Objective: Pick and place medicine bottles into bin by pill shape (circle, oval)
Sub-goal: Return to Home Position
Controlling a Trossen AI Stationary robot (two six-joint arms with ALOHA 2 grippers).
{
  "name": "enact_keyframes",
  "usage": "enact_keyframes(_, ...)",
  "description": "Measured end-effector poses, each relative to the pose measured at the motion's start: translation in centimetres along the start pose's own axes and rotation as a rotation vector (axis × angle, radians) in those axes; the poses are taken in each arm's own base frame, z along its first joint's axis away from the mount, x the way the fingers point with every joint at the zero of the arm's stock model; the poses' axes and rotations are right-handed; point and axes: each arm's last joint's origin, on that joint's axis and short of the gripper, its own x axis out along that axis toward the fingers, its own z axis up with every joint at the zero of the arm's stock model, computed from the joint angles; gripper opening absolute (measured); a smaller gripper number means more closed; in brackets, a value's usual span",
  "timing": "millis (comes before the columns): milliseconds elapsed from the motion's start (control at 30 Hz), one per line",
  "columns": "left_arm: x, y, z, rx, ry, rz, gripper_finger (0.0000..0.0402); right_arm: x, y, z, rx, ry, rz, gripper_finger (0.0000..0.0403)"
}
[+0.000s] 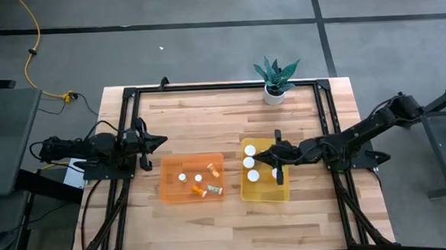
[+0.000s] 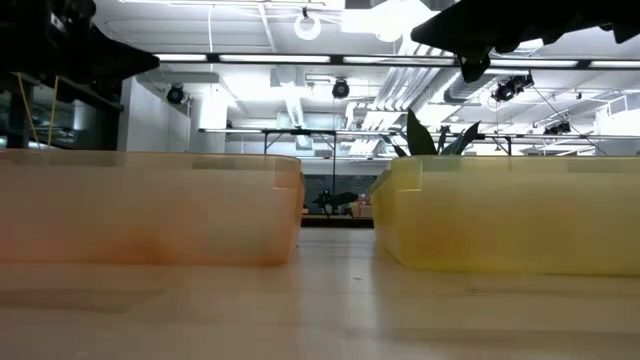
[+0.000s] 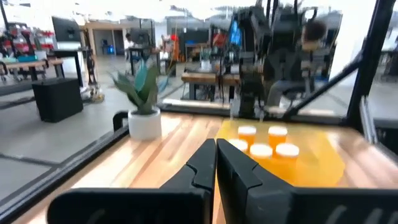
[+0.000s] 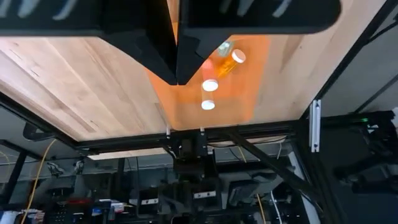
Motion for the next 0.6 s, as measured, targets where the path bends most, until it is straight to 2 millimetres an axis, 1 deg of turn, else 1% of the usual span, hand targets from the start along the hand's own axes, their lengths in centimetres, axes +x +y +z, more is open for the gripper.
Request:
enact_keyframes(133,0.0,0.1,-0.4,0.014,0.035,-0.004,0.0001,0.0,0.0,-0.1,0.005,0.002,-0.01,0.0006)
enact_keyframes(267,0.1,0.1,-0.6,0.018,0.053,-0.048,0.0,0.0,0.0,-0.1,0.016,0.004,-0.009,0.0002)
enact_keyframes(500,0.7,0.9,-2.1,-0.007,0.066,0.022,0.0,0.0,0.0,-0.1,0.017,0.003,-0.008,0.0001)
enact_keyframes(600,0.9,1.2,-2.4,-0.044,0.039,0.004,0.0,0.0,0.0,-0.1,0.016,0.004,-0.007,0.0)
